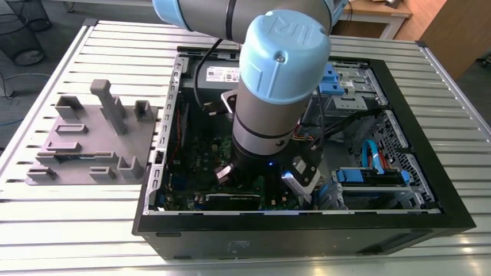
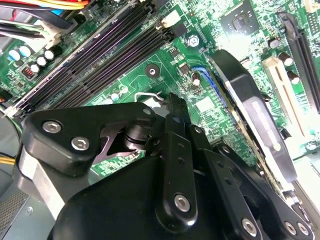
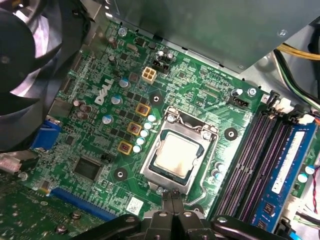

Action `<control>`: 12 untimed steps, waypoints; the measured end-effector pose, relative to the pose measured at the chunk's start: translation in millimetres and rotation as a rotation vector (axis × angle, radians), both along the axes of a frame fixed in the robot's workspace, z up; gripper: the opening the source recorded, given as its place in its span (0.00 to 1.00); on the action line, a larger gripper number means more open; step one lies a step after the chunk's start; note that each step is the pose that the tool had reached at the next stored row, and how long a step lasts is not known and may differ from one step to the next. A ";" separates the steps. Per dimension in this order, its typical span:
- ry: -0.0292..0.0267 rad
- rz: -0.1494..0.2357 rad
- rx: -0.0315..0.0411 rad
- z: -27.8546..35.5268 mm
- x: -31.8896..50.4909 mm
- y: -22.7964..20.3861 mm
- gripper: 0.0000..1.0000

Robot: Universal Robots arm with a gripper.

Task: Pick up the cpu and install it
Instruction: 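Close the cpu cover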

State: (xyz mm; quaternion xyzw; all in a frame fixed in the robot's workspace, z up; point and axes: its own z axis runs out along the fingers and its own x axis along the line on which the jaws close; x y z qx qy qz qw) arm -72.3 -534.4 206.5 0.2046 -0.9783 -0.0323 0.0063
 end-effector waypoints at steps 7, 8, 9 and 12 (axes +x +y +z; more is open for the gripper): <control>-0.0001 0.000 0.0002 0.9 -1.2 0.3 0.11; 0.0000 0.000 0.0000 0.3 -1.9 0.3 0.11; -0.0001 0.000 0.0001 -0.4 -2.5 0.3 0.11; -0.0001 0.000 0.0001 -3.5 -3.3 0.3 0.11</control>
